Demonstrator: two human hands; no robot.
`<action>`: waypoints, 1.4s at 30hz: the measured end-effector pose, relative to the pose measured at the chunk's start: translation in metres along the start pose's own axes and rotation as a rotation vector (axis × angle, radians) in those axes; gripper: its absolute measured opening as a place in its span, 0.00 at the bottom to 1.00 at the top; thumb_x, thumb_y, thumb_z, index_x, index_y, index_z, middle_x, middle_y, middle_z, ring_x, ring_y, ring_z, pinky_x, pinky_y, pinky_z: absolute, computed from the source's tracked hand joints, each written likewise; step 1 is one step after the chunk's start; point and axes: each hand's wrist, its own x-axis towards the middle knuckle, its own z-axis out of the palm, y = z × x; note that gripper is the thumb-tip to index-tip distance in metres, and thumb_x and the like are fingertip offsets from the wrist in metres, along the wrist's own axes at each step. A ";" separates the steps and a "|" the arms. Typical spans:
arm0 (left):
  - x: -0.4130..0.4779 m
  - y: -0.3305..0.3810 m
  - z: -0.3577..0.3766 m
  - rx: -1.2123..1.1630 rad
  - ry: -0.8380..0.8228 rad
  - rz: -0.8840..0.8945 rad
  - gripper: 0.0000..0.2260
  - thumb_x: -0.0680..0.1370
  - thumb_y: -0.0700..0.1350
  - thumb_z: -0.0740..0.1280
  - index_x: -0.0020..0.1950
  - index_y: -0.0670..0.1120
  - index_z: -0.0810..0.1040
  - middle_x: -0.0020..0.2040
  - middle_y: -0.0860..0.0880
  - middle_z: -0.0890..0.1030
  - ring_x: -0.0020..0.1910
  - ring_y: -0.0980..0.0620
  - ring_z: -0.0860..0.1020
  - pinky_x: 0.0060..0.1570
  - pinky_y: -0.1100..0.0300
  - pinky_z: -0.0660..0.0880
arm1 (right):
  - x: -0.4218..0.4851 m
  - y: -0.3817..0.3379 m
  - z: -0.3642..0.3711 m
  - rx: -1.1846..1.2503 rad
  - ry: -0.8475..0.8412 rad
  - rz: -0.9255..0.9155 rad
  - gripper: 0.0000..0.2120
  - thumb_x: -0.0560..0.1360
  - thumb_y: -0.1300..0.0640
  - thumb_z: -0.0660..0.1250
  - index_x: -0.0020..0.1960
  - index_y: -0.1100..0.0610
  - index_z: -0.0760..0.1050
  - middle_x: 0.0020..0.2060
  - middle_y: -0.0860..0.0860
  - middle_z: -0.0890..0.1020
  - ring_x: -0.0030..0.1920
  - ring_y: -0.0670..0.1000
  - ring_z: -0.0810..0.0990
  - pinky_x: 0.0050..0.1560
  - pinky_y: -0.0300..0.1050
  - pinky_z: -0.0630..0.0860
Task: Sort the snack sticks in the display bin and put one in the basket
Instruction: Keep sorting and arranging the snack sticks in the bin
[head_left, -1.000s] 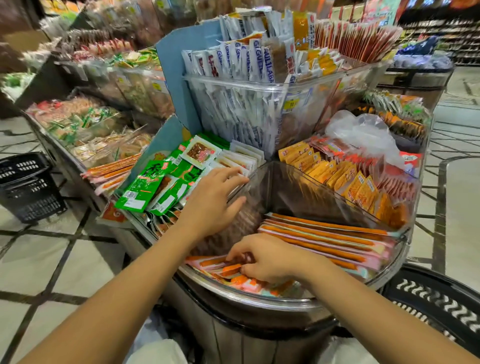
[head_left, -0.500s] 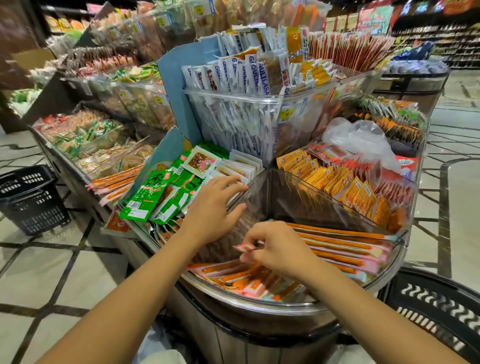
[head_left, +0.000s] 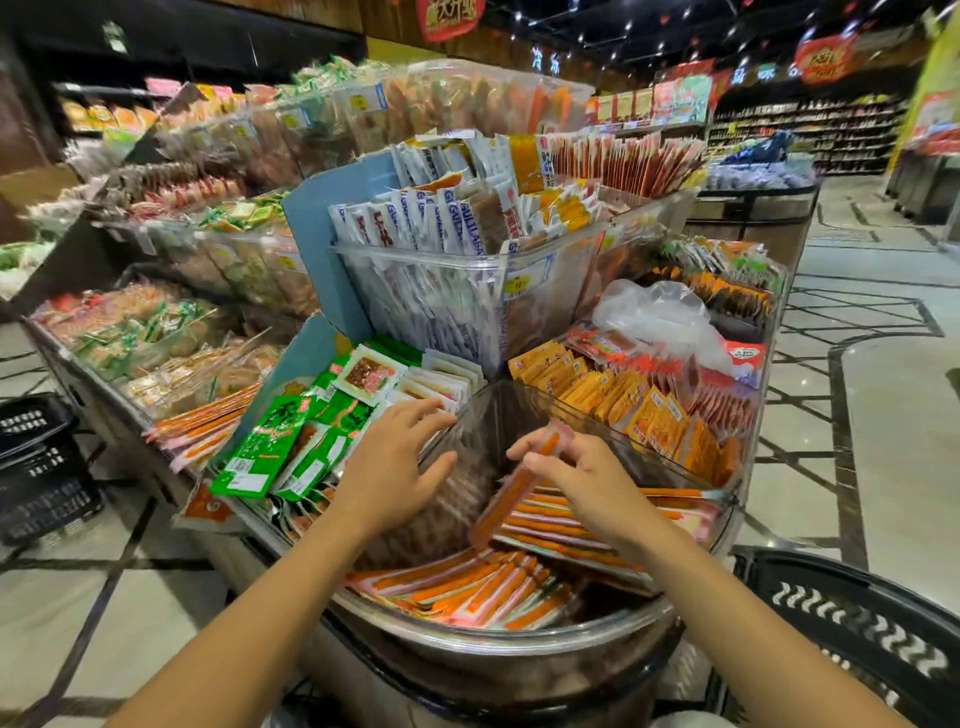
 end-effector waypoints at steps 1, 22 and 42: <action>0.000 0.000 -0.001 0.000 0.001 -0.001 0.20 0.78 0.58 0.63 0.65 0.51 0.79 0.69 0.49 0.76 0.68 0.48 0.73 0.69 0.50 0.69 | 0.000 -0.003 -0.005 0.021 0.016 -0.004 0.10 0.81 0.59 0.65 0.49 0.50 0.84 0.47 0.48 0.85 0.53 0.47 0.82 0.61 0.49 0.75; -0.040 0.081 0.004 -0.524 -0.235 -0.036 0.12 0.79 0.50 0.70 0.39 0.65 0.80 0.36 0.63 0.82 0.36 0.63 0.80 0.40 0.64 0.73 | 0.008 -0.021 -0.050 0.322 0.408 -0.103 0.12 0.84 0.60 0.59 0.62 0.55 0.79 0.41 0.54 0.87 0.38 0.54 0.86 0.28 0.40 0.79; -0.039 0.082 -0.005 -0.843 -0.275 -0.226 0.05 0.77 0.45 0.74 0.52 0.48 0.84 0.39 0.46 0.86 0.35 0.50 0.85 0.36 0.60 0.79 | -0.003 0.009 -0.006 0.031 0.205 0.010 0.03 0.76 0.59 0.73 0.48 0.56 0.79 0.41 0.51 0.84 0.43 0.47 0.83 0.47 0.42 0.80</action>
